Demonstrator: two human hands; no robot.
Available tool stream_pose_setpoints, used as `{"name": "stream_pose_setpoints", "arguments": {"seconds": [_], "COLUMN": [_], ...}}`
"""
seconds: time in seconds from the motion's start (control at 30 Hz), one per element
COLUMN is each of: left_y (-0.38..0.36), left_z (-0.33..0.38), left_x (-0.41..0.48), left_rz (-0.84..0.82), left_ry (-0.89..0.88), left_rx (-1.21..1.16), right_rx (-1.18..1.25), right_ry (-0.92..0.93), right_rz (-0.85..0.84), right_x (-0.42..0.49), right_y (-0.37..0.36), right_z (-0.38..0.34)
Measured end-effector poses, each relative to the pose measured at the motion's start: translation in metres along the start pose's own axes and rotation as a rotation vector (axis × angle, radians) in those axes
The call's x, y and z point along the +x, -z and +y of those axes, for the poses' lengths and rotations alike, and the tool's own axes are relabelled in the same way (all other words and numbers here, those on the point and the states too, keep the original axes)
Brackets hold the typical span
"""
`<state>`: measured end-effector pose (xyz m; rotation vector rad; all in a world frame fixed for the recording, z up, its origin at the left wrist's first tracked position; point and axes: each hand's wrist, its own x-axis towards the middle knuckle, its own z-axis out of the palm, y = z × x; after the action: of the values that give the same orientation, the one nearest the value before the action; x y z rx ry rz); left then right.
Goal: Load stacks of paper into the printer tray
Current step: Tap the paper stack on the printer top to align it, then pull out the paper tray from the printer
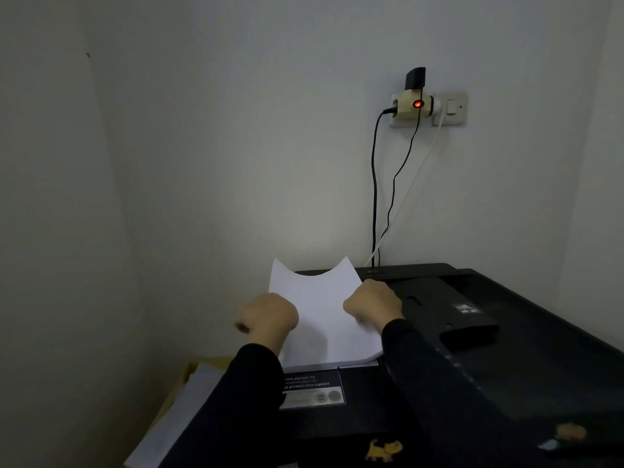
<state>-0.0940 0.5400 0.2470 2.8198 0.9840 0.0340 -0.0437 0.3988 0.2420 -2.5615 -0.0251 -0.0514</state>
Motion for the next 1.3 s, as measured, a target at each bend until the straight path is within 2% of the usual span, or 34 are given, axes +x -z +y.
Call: {"name": "stream_pose_setpoints", "arguments": {"seconds": [0.1,0.17,0.27,0.43,0.63,0.8,0.97,1.07,1.13,1.23,1.3], "left_y": [-0.003,-0.007,-0.010,-0.015,-0.019,-0.059,-0.124,-0.162,-0.187,-0.224,-0.248], "left_z": [-0.002,-0.004,-0.003,0.006,0.029,0.042,0.044,0.041,0.039,0.033,0.029], "left_x": [-0.001,0.002,-0.003,-0.029,-0.096,-0.160,-0.213,-0.241,-0.258,-0.274,-0.274], "left_rz": [-0.011,-0.007,0.096,0.290,0.546,0.598,0.652,0.700,0.654,0.453,0.223], "left_ry": [0.031,0.052,0.033,-0.138,-0.379,-0.510,-0.554,-0.572,-0.539,-0.376,-0.184], "left_rx": [0.147,0.134,0.099,-0.132,-0.452,-0.612,-0.684,-0.685,-0.725,-0.786,-0.791], "right_rx": [-0.193,-0.226,-0.240,-0.031,0.193,0.299,0.314,0.383,0.466,0.666,0.799], "right_ry": [0.031,0.031,0.053,0.147,0.344,0.457,0.468,0.414,0.293,-0.021,-0.305], "right_rz": [0.060,0.058,0.072,0.159,0.427,0.651,0.795,0.780,0.686,0.438,0.286], "right_x": [-0.002,-0.003,-0.008,-0.029,-0.072,-0.116,-0.154,-0.176,-0.190,-0.200,-0.199], "right_y": [-0.003,-0.003,-0.003,0.011,0.039,0.033,0.005,-0.015,-0.027,-0.046,-0.060], "right_z": [0.000,0.002,0.004,0.014,0.050,0.116,0.190,0.223,0.238,0.255,0.265]}}
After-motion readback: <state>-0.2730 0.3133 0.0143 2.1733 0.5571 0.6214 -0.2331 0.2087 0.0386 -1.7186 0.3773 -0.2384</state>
